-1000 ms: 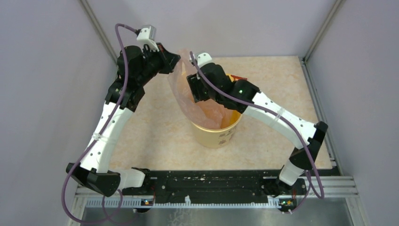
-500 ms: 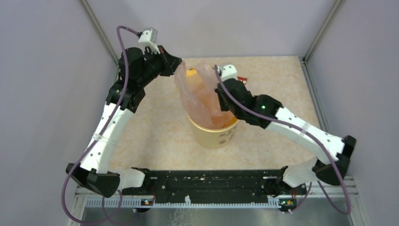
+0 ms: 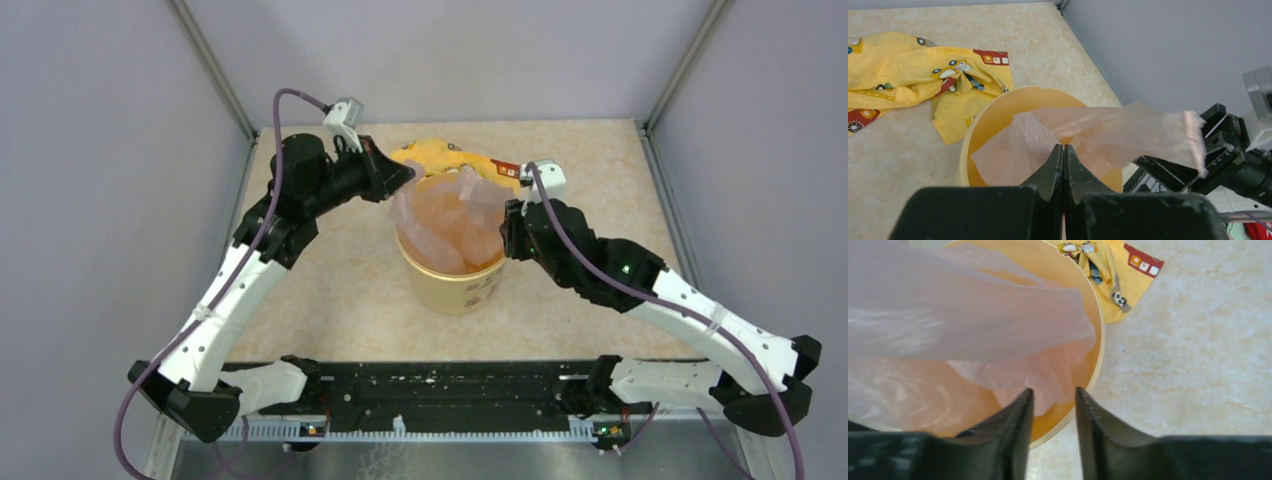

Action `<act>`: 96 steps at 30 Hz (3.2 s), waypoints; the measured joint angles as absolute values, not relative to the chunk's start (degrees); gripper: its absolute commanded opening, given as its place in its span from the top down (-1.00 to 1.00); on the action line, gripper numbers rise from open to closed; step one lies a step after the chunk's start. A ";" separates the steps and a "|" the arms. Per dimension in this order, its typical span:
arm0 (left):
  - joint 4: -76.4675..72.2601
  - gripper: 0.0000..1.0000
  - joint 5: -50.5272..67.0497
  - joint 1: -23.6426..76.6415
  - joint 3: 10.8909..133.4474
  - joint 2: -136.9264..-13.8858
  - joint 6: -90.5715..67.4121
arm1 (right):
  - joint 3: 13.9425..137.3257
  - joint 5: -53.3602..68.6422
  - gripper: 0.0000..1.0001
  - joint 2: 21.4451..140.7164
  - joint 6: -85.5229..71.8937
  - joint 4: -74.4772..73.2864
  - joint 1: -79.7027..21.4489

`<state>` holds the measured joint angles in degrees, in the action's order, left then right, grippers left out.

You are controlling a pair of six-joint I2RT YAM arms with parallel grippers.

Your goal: Put the trash bags into the trash bin

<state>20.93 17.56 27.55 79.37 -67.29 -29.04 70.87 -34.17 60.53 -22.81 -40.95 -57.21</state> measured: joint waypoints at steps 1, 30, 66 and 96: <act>21.32 1.00 17.56 28.12 79.02 -66.65 -29.19 | 70.91 -33.93 0.02 59.86 -23.14 -40.93 -57.21; 23.22 1.00 13.82 34.79 75.48 -61.49 -30.59 | 85.95 -20.58 -0.39 71.90 -30.52 -33.87 -61.52; 23.97 1.00 12.84 35.35 73.76 -58.89 -29.89 | 96.44 -38.59 -0.54 79.20 -24.32 -32.64 -55.94; 35.59 1.00 0.21 35.35 69.04 -48.99 -28.38 | 88.03 -35.77 1.00 59.92 -22.48 -59.24 -54.87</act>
<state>35.59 0.21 35.35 69.04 -48.99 -28.38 88.03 -35.77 59.92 -22.48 -59.24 -54.87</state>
